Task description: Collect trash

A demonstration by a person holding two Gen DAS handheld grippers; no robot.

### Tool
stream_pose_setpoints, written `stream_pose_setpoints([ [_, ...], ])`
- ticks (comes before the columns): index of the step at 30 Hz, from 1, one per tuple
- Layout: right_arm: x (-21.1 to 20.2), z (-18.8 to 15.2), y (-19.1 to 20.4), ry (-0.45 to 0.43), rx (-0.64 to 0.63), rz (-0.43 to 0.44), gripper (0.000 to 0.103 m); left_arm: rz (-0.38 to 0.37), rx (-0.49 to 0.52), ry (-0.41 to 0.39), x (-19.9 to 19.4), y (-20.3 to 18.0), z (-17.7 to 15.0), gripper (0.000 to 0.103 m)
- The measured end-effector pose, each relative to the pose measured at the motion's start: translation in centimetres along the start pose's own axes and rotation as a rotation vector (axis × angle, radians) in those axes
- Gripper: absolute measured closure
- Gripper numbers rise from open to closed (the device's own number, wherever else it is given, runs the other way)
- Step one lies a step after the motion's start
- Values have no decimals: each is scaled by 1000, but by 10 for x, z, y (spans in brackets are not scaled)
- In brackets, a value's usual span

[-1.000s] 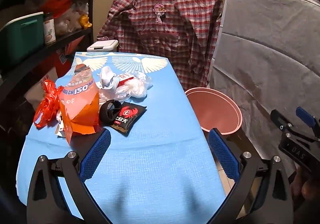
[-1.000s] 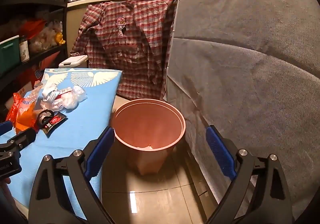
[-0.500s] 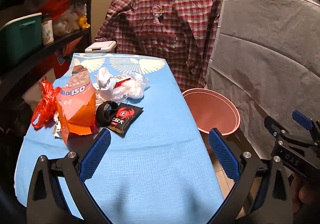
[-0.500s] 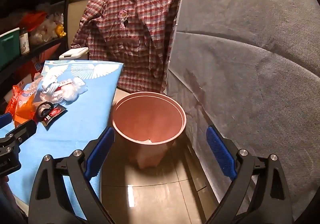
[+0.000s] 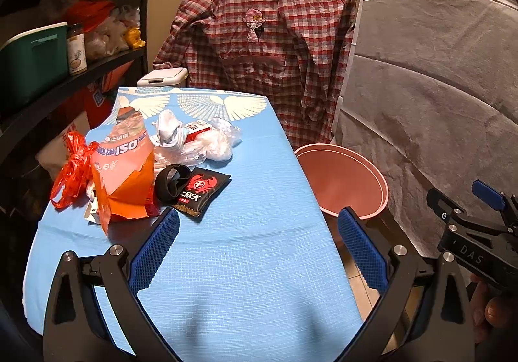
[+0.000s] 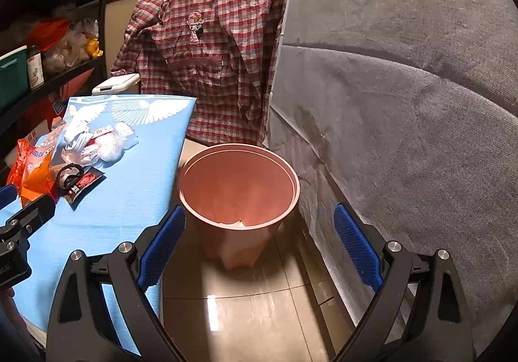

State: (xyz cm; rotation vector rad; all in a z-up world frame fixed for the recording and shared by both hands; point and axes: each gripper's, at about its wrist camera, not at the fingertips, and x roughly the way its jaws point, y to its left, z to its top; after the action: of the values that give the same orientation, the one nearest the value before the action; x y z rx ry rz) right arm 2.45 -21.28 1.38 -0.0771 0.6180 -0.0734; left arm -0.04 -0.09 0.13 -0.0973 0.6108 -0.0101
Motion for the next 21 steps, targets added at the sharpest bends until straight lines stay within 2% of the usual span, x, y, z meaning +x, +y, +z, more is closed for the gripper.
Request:
stream_pose_setpoints([
  [21,1,0,0,2,-3,3,12,-5,6,-2,-1,-6,0,8],
])
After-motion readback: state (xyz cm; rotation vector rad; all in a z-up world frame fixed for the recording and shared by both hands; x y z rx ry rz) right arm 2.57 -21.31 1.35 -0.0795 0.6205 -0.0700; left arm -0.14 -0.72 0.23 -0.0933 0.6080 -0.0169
